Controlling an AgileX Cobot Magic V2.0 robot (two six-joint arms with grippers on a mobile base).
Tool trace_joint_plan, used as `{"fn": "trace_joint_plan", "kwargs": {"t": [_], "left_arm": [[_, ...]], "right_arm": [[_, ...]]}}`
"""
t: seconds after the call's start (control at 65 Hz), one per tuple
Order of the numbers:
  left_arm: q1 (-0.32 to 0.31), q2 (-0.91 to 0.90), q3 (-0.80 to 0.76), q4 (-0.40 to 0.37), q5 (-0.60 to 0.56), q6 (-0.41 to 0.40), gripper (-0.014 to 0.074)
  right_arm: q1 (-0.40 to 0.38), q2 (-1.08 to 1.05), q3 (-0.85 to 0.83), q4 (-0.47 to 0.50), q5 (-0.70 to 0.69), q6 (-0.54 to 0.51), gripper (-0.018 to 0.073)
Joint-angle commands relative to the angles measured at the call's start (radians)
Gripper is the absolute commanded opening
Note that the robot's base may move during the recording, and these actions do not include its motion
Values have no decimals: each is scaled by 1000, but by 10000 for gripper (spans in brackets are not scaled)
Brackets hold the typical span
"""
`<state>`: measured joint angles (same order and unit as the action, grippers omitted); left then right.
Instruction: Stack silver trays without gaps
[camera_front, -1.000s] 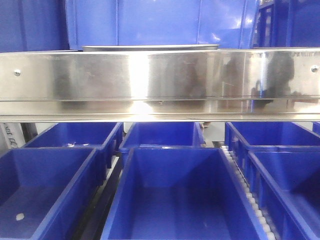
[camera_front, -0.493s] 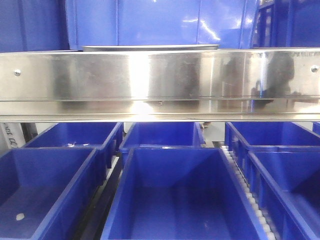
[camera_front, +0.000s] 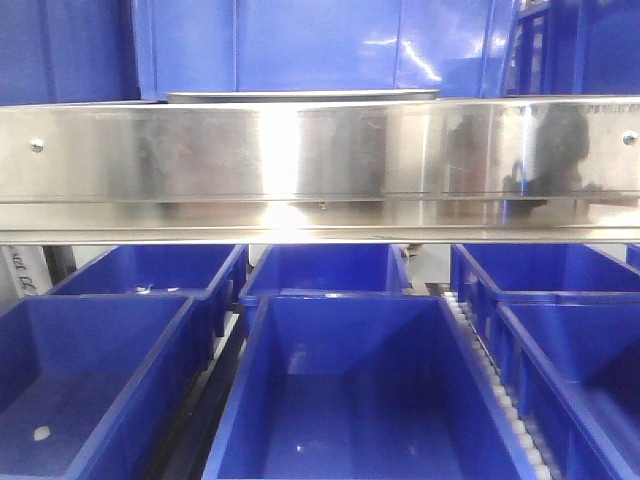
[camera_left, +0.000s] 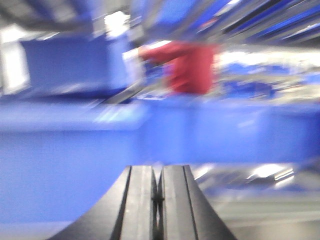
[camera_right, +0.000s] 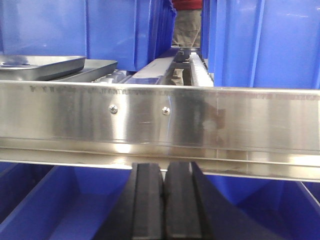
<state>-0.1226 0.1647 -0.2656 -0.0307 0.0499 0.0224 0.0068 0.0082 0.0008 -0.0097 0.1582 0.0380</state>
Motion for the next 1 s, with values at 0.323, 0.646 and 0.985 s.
{"fn": "trace_joint_plan", "kwargs": {"t": [0.323,0.646,0.985], "left_arm": [[123,-165,266,-7,40,18,12],[113,-165,266,18,64,-6,12],[74,-165,266,24,37,-6,12]], "right_arm": [[-3,-8,-1,1,-10,-3,-81],[-3,-8,-1,1,-10,-3,-81],[-3,-8,-1,1,-10,-3,-81]]}}
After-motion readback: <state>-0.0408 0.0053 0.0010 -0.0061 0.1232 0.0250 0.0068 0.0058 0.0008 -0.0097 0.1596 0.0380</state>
